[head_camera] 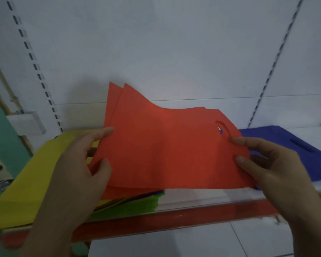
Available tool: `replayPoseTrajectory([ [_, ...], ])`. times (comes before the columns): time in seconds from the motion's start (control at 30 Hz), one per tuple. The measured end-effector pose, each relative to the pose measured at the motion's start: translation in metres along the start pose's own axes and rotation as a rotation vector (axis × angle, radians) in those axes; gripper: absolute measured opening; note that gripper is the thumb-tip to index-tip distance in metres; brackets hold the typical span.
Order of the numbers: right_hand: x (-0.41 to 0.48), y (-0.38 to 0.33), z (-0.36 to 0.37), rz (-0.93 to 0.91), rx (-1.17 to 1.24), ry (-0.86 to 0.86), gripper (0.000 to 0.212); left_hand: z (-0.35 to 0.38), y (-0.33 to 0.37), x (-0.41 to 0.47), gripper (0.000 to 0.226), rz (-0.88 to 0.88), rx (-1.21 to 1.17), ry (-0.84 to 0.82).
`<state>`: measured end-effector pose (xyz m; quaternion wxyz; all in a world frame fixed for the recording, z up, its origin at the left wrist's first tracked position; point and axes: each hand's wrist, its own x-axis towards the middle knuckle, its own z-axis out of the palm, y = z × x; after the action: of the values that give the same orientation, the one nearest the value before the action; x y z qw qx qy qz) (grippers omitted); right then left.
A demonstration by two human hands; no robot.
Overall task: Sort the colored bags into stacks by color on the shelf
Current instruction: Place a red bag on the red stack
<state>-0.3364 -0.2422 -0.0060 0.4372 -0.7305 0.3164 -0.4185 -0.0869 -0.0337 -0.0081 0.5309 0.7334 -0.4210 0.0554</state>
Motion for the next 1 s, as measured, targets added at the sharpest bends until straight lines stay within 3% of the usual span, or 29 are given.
replayPoseTrajectory([
  [0.27,-0.014,0.038,-0.137,0.027,-0.049,0.190,0.049,0.117,0.092,-0.014,0.064,0.158,-0.061,-0.109],
  [0.5,-0.035,0.072,-0.270,0.093,-0.062,0.309,0.042,0.244,0.168,-0.036,0.051,0.181,-0.133,-0.133],
  [0.63,-0.050,0.092,-0.340,0.135,-0.171,0.420,0.034,0.318,0.205,-0.052,0.030,0.230,-0.170,-0.143],
  [1.0,-0.034,0.154,-0.462,0.216,-0.353,0.690,0.024,0.472,0.283,-0.054,0.062,0.238,-0.214,-0.391],
])
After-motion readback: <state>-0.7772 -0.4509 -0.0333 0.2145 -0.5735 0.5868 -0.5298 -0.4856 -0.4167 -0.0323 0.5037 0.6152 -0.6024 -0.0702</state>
